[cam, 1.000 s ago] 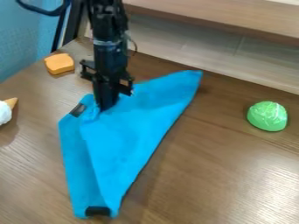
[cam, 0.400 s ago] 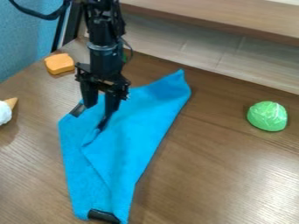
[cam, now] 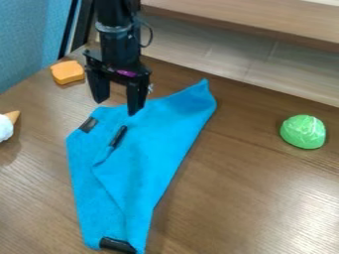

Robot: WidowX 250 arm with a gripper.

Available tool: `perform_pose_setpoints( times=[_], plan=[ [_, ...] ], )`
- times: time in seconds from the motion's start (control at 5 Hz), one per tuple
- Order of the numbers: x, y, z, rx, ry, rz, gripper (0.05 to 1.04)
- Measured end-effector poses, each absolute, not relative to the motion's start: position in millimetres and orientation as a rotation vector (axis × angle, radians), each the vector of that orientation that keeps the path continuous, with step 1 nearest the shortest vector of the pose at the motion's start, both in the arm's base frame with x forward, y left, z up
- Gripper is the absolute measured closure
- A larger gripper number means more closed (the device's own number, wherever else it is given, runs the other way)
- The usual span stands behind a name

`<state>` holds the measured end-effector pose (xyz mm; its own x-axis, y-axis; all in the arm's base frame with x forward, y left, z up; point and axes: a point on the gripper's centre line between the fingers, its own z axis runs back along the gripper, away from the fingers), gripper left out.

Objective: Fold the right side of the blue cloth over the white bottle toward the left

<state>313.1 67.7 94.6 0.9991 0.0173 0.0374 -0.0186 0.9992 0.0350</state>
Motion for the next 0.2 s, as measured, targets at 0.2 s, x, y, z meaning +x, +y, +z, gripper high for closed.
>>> perform_pose_setpoints(
  times=[0.2],
  plan=[
    [320.9,51.6,103.4,-0.012,-0.058,-0.014,0.083]
  ],
)
